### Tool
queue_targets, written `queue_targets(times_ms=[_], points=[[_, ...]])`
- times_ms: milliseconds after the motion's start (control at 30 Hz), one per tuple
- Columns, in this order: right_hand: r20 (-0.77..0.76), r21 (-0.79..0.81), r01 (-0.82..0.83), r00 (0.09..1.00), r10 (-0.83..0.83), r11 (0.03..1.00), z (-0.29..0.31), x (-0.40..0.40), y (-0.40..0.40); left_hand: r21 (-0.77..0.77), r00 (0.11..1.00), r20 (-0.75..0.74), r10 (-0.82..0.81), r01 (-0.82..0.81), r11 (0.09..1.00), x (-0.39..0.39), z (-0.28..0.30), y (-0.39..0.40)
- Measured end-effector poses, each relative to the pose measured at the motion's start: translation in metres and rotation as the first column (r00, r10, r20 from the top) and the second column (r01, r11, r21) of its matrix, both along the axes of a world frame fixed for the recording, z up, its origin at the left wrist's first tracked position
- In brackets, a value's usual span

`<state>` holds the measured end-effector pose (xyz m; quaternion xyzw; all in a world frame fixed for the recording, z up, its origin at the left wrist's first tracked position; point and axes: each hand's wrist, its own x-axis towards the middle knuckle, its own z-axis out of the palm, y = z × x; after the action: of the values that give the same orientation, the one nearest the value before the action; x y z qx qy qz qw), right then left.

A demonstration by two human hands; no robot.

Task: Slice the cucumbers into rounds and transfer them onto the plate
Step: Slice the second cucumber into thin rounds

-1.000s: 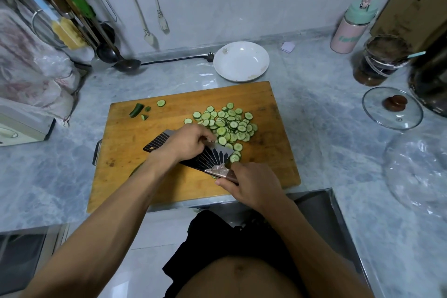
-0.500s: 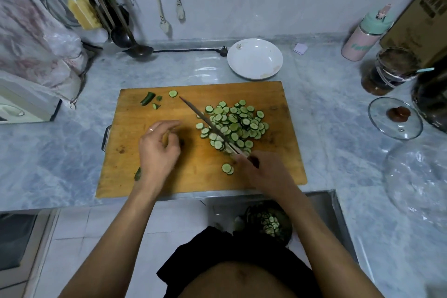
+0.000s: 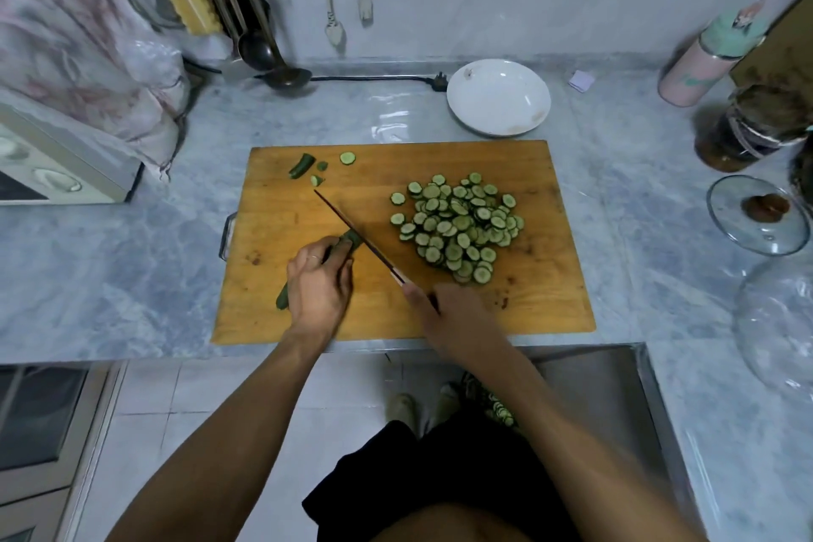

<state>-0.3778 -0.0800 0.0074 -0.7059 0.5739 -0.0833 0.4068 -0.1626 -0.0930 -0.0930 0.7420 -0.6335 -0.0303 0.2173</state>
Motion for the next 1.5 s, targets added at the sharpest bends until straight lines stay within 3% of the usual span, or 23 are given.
queue_targets(times_ms=[267, 467, 733, 1233, 1500], points=[[-0.048, -0.013, -0.014, 0.999, 0.013, 1.000, 0.010, 0.015, 0.012, 0.005, 0.993, 0.074, -0.095, 0.095, 0.995, 0.014, -0.001, -0.008], [-0.077, -0.038, -0.009, 0.997, 0.006, 0.999, 0.014, 0.023, 0.018, 0.065, 0.972, 0.047, -0.231, 0.228, 0.971, 0.026, 0.008, -0.006], [-0.011, -0.012, 0.038, 0.999, -0.038, 0.999, 0.012, 0.024, 0.020, 0.153, 0.971, -0.021, -0.236, 0.237, 0.959, 0.030, 0.015, -0.014], [0.097, 0.040, 0.116, 0.988, -0.120, 0.992, -0.003, 0.042, 0.019, 0.057, 0.958, 0.088, -0.273, 0.269, 0.962, 0.034, 0.003, -0.018], [0.116, 0.050, 0.151, 0.981, -0.156, 0.987, -0.001, 0.048, 0.022, 0.160, 0.975, -0.088, -0.202, 0.214, 0.964, 0.034, 0.016, -0.028]])
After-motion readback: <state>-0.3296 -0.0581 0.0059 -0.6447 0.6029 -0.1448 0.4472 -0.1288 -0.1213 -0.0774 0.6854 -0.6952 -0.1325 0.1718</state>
